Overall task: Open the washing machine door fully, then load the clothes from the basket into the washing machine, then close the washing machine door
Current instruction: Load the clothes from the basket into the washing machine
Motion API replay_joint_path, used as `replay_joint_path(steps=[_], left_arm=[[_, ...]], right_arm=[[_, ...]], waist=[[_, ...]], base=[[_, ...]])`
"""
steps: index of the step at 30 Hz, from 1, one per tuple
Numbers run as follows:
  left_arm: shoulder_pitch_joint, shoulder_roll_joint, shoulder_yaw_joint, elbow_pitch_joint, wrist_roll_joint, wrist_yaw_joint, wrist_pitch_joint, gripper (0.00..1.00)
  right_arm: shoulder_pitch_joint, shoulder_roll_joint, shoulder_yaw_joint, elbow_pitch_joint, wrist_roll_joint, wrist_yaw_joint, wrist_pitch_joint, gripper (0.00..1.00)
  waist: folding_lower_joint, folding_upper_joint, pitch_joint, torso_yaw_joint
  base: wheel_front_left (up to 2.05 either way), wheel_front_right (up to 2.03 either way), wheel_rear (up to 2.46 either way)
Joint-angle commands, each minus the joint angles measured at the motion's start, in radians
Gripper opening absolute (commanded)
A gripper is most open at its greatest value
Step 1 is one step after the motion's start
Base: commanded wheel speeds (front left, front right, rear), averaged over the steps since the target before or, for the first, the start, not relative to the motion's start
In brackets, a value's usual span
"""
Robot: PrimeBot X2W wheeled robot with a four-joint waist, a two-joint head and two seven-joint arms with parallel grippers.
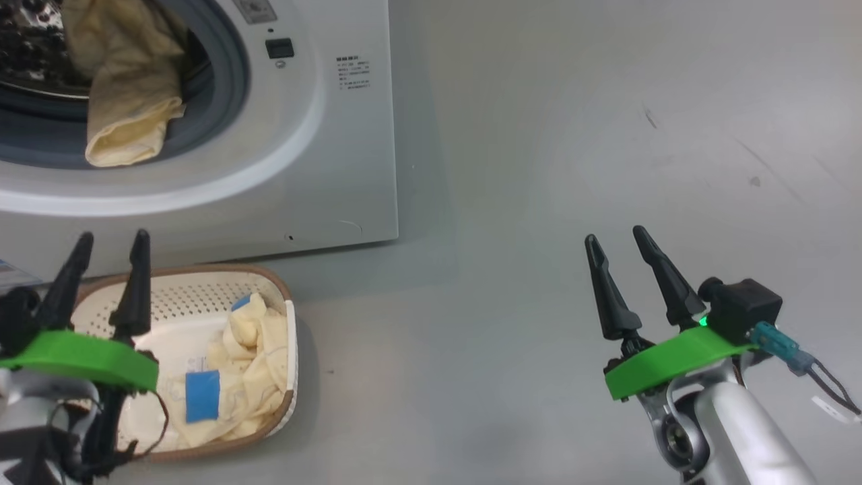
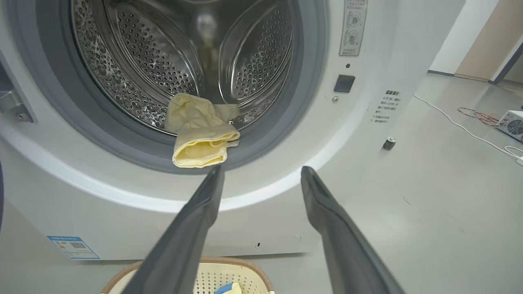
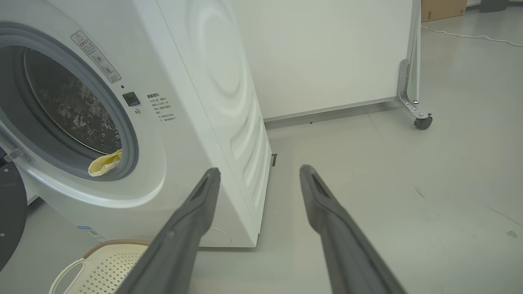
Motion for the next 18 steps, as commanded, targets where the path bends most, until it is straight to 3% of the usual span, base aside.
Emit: replay_joint_path(steps=[1,9,18], left_arm=[[-0.105,0.059,0.058,-0.003,-0.033,-0.010,0.024,1.00],[-0.318,0.117,0.045,0.102,-0.138,-0.021,0.156,1.00],[-0.589,0.191,-0.046,0.236,-0.203,-0.024,0.356,1.00]], right_arm=[[-0.052,0.002,0.022,-0.043,-0.012,0.000,-0.009,1.00],[-0.093,0.002,0.026,-0.065,-0.004,0.000,-0.010,1.00],[-0.139,0.002,0.036,-0.093,0.014,0.000,-0.010,1.00]], waist=[[-0.0002,0.0000,0.086,-0.015],[-0.0002,0.0000,0.191,-0.043],[-0.0002,0.0000,0.303,-0.081]], base=[[0.00,0.00,0.00],[0.00,0.00,0.00],[0.00,0.00,0.00]])
